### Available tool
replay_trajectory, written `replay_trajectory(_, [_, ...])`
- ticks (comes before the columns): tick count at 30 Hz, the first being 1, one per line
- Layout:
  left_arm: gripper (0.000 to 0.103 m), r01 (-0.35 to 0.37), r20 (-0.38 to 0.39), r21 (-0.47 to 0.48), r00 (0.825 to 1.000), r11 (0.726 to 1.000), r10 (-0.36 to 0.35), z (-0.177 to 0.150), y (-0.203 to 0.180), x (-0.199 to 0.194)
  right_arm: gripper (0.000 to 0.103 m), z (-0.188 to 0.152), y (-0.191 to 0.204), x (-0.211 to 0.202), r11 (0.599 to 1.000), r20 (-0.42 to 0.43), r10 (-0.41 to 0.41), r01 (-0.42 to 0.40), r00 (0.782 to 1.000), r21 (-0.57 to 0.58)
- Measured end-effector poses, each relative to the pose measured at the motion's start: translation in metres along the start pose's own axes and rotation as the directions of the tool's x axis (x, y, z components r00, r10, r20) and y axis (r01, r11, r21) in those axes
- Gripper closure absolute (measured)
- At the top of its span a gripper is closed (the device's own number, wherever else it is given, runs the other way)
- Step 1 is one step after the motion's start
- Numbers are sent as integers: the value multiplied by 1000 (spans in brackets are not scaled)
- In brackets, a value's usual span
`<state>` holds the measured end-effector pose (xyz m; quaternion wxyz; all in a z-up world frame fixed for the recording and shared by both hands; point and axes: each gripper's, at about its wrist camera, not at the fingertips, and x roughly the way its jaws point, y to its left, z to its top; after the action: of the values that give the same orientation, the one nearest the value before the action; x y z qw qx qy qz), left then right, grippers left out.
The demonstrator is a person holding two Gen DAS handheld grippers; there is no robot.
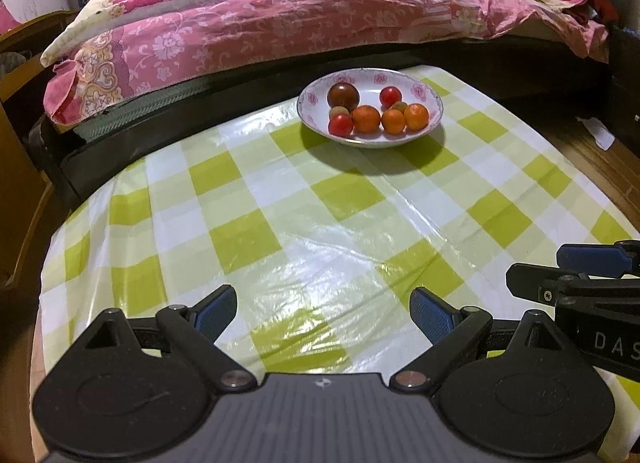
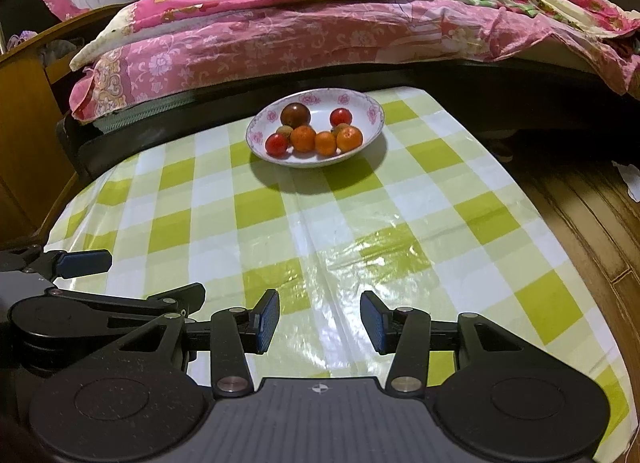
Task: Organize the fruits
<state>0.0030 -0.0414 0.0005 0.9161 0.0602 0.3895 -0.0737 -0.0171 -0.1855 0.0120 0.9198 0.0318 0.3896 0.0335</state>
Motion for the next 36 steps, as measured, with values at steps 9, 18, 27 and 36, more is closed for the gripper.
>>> replay_trajectory(9, [2,-5,-1,2,1000,1000,5,-11,1,-6,62,-10,4,-5,1000,-15,7,-7,1000,0])
replay_trajectory(18, [2,-4,9,-8,1000,1000,4,-13,1,-11,61,-16,5,-8,1000,-24,6,-6,1000,10])
replay_trajectory(27, [2,-5,4,-14,1000,1000,5,-15,2,-13,61,-16,4,-6,1000,-33,-9,9,999,7])
replay_trajectory(36, [3,-13,6,-9,1000,1000,13,-16,0,-14,61,-16,5,-5,1000,-36,-8,9,999,8])
